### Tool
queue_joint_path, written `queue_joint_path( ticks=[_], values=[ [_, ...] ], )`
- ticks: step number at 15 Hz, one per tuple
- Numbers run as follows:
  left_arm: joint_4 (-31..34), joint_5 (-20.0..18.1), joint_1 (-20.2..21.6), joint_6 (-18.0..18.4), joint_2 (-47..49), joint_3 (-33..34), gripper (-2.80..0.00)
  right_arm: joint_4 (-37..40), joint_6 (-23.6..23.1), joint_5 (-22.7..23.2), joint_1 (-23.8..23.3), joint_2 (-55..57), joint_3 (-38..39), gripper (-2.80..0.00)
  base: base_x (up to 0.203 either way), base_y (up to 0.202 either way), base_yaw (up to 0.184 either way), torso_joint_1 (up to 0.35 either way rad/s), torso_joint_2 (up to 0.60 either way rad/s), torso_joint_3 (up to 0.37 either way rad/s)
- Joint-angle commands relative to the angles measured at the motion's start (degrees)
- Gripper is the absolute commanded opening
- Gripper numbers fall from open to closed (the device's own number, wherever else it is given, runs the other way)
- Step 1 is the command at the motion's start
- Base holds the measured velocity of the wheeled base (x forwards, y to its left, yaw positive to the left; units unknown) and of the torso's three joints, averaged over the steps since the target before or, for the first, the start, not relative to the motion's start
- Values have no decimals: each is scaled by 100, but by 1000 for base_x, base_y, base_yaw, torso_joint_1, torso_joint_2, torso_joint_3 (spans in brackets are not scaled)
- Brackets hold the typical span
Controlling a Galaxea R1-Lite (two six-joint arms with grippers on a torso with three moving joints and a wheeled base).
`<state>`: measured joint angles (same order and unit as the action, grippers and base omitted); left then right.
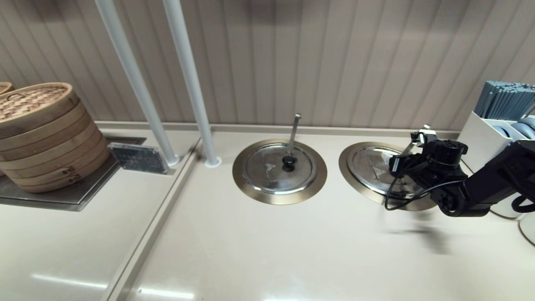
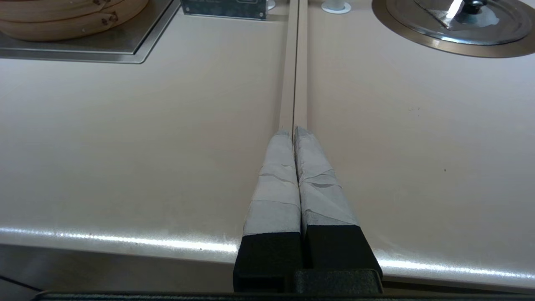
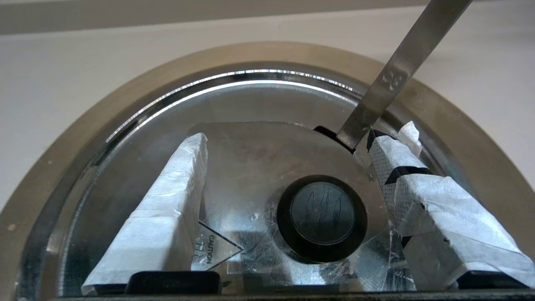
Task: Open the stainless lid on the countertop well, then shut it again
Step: Open the lid
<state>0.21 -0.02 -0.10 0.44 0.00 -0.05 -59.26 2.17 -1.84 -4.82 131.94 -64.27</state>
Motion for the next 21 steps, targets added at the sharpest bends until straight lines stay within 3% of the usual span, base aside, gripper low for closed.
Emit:
queue_joint_path(
  ticks=[1,8,21],
  values=[
    [2,2,1,0,0,0,-280,-125,4,14,-45,196,-22,0,0,0,0,0,0,0],
    [-3,2,1,0,0,3,-280,-613,3,316,-257,394,-7,0,0,0,0,0,0,0],
    [-3,2,1,-9,0,5,-280,-745,20,262,-54,544,195,0,0,0,0,0,0,0]
  ],
)
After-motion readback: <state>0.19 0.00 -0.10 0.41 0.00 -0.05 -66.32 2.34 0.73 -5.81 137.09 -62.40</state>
